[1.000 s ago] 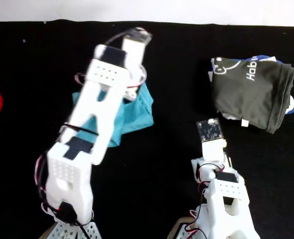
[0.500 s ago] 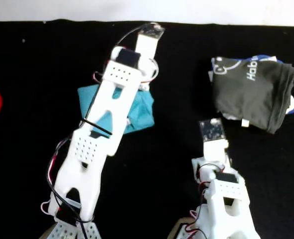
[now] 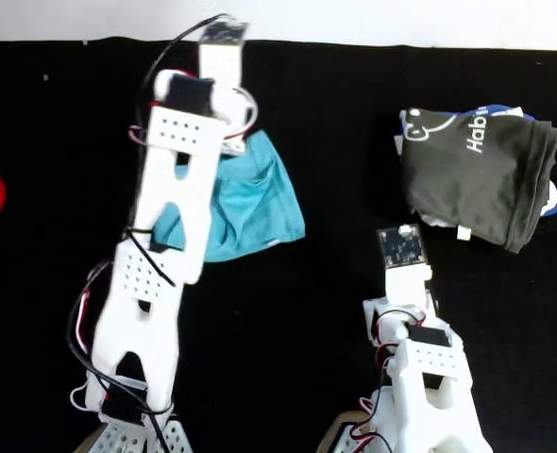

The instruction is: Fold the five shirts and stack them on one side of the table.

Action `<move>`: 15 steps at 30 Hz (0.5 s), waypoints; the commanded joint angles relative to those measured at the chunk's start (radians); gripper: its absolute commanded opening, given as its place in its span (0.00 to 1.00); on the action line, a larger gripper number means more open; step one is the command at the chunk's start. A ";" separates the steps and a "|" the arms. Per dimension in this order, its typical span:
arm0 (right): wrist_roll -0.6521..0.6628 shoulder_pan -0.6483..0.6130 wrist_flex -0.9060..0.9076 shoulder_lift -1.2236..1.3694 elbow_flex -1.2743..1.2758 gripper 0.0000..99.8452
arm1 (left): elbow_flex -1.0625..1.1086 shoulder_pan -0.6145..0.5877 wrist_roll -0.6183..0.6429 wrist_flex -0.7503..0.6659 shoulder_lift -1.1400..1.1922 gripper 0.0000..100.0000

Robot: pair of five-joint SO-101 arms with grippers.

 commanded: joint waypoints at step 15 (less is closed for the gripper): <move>-0.017 0.007 -0.022 0.004 0.007 0.01 | 0.229 0.346 0.011 0.015 -0.047 0.01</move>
